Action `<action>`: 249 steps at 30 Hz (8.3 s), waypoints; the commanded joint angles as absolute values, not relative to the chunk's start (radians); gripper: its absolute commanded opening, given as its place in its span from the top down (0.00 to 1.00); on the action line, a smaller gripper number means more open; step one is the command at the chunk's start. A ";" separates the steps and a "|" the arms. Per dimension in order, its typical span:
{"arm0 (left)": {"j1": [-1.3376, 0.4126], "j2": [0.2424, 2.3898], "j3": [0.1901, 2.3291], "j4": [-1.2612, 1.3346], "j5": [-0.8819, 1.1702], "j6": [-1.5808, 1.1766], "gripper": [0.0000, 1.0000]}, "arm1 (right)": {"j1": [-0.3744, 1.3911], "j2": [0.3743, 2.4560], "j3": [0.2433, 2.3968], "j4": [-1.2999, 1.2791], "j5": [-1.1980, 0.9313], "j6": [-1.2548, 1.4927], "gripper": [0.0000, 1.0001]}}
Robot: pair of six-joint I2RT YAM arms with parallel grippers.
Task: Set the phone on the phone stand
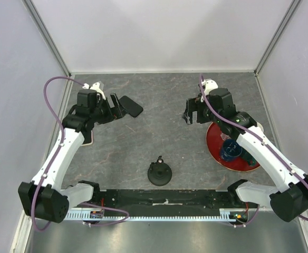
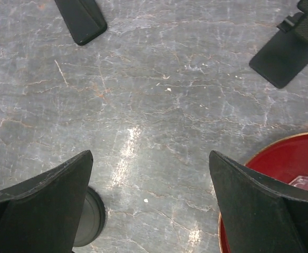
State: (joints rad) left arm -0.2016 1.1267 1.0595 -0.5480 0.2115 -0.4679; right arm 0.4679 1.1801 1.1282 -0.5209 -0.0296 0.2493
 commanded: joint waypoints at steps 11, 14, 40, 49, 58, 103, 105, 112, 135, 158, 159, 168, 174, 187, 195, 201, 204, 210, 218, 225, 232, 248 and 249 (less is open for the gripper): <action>0.074 1.463 1.129 -0.692 -0.007 -0.611 0.05 | 0.497 1.149 1.080 -0.454 0.046 0.206 0.02; 0.046 1.515 1.114 -0.586 0.342 -0.551 0.16 | 0.497 1.150 1.071 -0.453 0.020 0.193 0.02; -0.176 2.331 2.025 -1.035 -0.038 -1.063 0.11 | 0.514 1.249 1.025 -0.434 0.101 0.127 0.02; -0.209 2.454 2.210 -1.129 -0.127 -1.129 0.03 | 0.514 1.229 1.009 -0.399 0.112 0.127 0.02; -0.233 2.533 2.299 -1.204 -0.170 -1.163 0.01 | 0.514 1.229 1.009 -0.391 0.113 0.124 0.02; -0.249 2.036 1.342 -0.720 -0.186 -0.657 0.90 | 1.238 1.178 1.055 -0.537 -0.025 0.077 0.27; -0.249 2.026 1.327 -0.693 -0.158 -0.653 0.85 | 1.236 1.190 1.057 -0.526 -0.022 0.074 0.30; -0.249 1.985 1.299 -0.678 -0.115 -0.632 0.51 | 1.238 1.213 1.058 -0.508 0.058 0.034 0.64; -0.244 1.980 1.289 -0.666 -0.120 -0.568 0.39 | 0.897 1.315 1.121 -0.285 -0.064 -0.040 0.96; -0.219 1.689 1.114 -0.537 0.093 -0.719 0.98 | 0.871 1.262 1.265 -0.394 0.176 0.238 0.02; -0.210 1.678 1.105 -0.526 0.138 -0.738 0.98 | 0.879 1.273 1.273 -0.387 0.182 0.244 0.02; -0.155 1.479 0.976 -0.374 0.271 -0.882 0.98 | 0.956 1.368 1.355 -0.345 0.244 0.264 0.02; -0.097 1.381 0.994 -0.344 0.395 -0.959 0.98 | 1.009 1.414 1.345 -0.246 0.366 0.385 0.02; -0.046 1.144 0.951 -0.177 0.583 -1.264 0.98 | 1.106 1.465 1.261 0.058 0.469 0.451 0.09; -0.046 1.042 0.917 -0.118 0.649 -1.393 0.98 | 1.117 1.506 1.221 0.231 0.518 0.445 0.14; -0.046 0.976 0.861 -0.091 0.663 -1.466 0.98 | 1.129 1.538 1.166 0.392 0.555 0.422 0.29; -0.046 0.971 0.847 -0.083 0.693 -1.480 0.98 | 1.132 1.568 1.178 0.417 0.555 0.419 0.39; -0.046 0.950 0.819 -0.063 0.709 -1.488 0.98 | 1.144 1.603 1.192 0.445 0.531 0.407 0.60; -0.046 0.868 0.730 0.041 0.753 -1.425 0.49 | 1.146 1.525 1.161 0.387 0.497 0.331 1.00; -0.046 0.807 0.841 -0.096 0.799 -1.001 0.32 | 1.134 1.349 1.192 0.144 0.456 0.160 1.00; -0.048 0.747 0.907 -0.115 0.887 -0.831 0.20 | 1.043 1.174 1.221 -0.032 0.426 0.167 1.00; -0.129 0.770 1.034 -0.077 0.957 -0.592 0.16 | 1.005 1.035 1.334 -0.486 0.025 0.071 1.00; -0.147 0.776 1.041 -0.080 0.954 -0.571 0.16 | 1.005 1.046 1.353 -0.518 -0.089 0.075 1.00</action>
State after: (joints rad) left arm -0.0925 0.7742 0.9562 -0.1249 0.9051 -0.7181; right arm 0.9989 1.0821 1.2423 -0.3851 0.2153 0.0959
